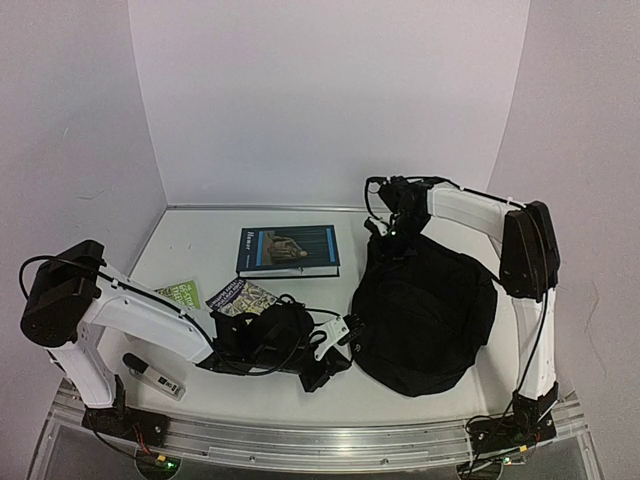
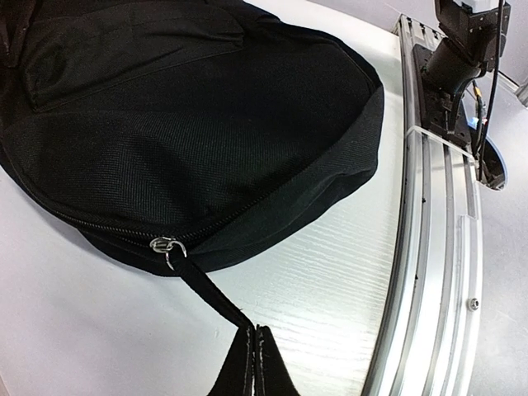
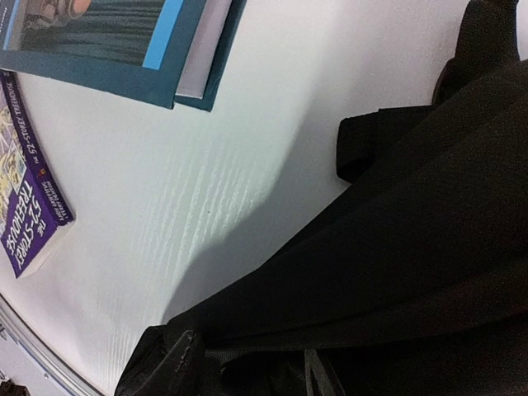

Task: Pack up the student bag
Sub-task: Unzip the student bag at the center of the board.

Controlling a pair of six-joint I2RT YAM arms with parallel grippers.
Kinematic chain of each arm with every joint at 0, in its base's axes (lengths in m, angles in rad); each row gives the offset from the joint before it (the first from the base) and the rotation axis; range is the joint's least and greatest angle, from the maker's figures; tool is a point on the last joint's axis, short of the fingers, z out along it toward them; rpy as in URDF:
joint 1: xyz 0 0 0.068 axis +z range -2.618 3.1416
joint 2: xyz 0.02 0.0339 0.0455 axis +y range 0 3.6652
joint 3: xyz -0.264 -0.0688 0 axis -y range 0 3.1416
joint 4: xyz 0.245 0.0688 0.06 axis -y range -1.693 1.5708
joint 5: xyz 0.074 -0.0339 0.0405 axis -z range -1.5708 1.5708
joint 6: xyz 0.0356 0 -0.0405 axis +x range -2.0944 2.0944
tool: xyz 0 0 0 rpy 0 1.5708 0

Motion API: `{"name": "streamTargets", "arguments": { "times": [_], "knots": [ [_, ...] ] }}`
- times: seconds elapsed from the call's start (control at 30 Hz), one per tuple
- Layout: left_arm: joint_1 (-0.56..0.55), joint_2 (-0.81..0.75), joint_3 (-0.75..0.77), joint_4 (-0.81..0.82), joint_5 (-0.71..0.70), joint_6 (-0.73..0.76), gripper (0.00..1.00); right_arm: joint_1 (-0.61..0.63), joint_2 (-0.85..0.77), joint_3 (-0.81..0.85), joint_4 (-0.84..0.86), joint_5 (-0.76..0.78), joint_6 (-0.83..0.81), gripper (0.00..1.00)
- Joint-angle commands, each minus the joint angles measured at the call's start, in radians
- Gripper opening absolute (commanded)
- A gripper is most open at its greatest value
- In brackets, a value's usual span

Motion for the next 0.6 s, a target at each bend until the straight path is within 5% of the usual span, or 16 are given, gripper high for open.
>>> {"name": "streamTargets", "arguments": {
  "times": [0.0,0.3,0.57],
  "knots": [
    [-0.013,-0.047,-0.014,0.058,-0.011,-0.015,0.0,-0.004,-0.125,-0.015,0.008,-0.103,-0.036,0.53],
    [-0.01,-0.06,-0.02,0.087,-0.079,-0.017,0.0,0.084,-0.238,-0.094,-0.144,-0.132,-0.143,0.79],
    [-0.009,-0.043,-0.005,0.074,-0.085,-0.02,0.0,0.221,-0.17,-0.081,-0.254,0.022,-0.173,0.76]
  ]
}}
